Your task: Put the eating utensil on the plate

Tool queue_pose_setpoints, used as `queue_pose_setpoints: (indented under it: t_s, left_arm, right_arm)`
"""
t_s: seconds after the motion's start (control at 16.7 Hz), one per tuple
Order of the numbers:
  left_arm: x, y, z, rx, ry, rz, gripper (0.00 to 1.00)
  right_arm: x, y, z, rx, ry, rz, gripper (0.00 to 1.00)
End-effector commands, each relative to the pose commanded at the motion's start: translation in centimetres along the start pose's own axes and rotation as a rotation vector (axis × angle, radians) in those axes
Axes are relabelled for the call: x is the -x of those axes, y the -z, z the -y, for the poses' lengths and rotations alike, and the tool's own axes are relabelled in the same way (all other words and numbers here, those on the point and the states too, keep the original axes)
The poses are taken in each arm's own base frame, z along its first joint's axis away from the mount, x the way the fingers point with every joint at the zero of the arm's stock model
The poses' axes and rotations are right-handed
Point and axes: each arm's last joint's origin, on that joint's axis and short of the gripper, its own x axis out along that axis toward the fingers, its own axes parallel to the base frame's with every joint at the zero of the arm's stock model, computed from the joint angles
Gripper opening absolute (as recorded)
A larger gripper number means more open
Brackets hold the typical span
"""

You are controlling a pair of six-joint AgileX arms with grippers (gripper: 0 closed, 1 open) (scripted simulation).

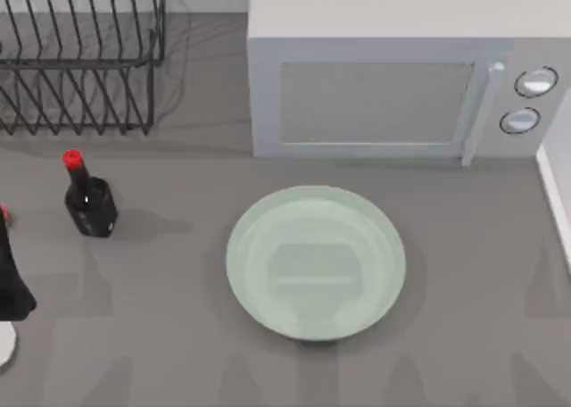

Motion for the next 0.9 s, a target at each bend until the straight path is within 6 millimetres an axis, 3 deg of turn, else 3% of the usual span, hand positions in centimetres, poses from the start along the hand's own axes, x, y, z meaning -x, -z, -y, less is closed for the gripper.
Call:
queue_pose_setpoints:
  t_s: [0.3, 0.54, 0.72, 0.9]
  left_arm:
    - [-0.1, -0.8, -0.1, 0.001, -0.007, -0.066, 1.0]
    - [-1.0, -4.1, -0.3, 0.01, -0.024, -0.259, 1.0]
    - [-3.5, -7.1, -0.6, 0.025, -0.046, -0.484, 1.0]
    - [-8.4, -8.4, -1.3, 0.05, -0.074, -0.79, 1.0]
  right_arm:
    - [0.0, 0.0, 0.0, 0.0, 0.0, 0.0, 1.0]
    - [0.0, 0.0, 0.0, 0.0, 0.0, 0.0, 1.0]
    - [0.0, 0.0, 0.0, 0.0, 0.0, 0.0, 1.0]
    - [0.0, 0.0, 0.0, 0.0, 0.0, 0.0, 1.0]
